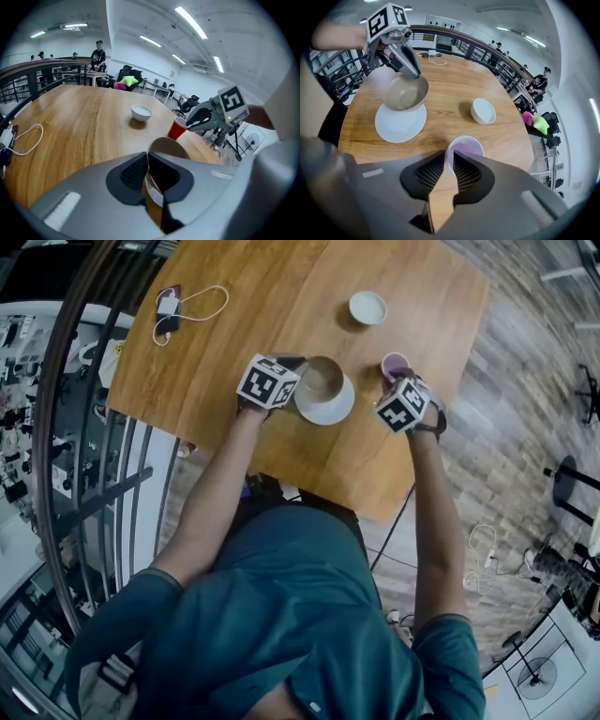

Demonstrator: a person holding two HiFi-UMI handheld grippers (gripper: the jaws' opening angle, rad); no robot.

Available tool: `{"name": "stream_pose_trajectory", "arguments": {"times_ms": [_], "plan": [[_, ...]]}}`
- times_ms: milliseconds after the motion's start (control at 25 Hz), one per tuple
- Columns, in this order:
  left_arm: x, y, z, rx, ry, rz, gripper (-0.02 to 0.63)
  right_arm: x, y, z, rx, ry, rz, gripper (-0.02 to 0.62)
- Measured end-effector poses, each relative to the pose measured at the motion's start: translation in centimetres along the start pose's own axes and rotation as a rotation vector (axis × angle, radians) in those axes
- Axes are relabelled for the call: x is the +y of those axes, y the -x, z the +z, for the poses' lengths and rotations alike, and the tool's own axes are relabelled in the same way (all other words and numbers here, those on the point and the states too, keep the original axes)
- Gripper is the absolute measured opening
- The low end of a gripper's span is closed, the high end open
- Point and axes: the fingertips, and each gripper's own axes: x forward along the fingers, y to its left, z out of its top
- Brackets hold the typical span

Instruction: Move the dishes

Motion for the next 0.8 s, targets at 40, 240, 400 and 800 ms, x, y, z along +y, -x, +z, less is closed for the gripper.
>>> {"name": "stream_pose_trajectory", "arguments": {"times_ms": [40, 240, 400, 800], "plan": [[0.5, 0.4, 0.0, -0.003, 0.006, 0.010, 0.014, 0.0, 0.2, 0.1, -0.003, 0.000, -0.004, 0.061], [3.5, 2.0, -0.2, -0.019, 0.036, 0.062, 0.014, -0.2, 0.9, 0.5, -0.027, -0.014, -0.012, 0.075], [5.5, 3.1, -0.2, -0.027, 0.045, 0.103, 0.014, -0.7, 2.4, 1.6, -0.087, -0.030, -0.038, 0.075], [10.1, 4.8, -1.5, -0.011, 0.084, 0.170, 0.014, -1.3, 8.5, 5.2, -0.232, -0.066, -0.151, 0.075]]}}
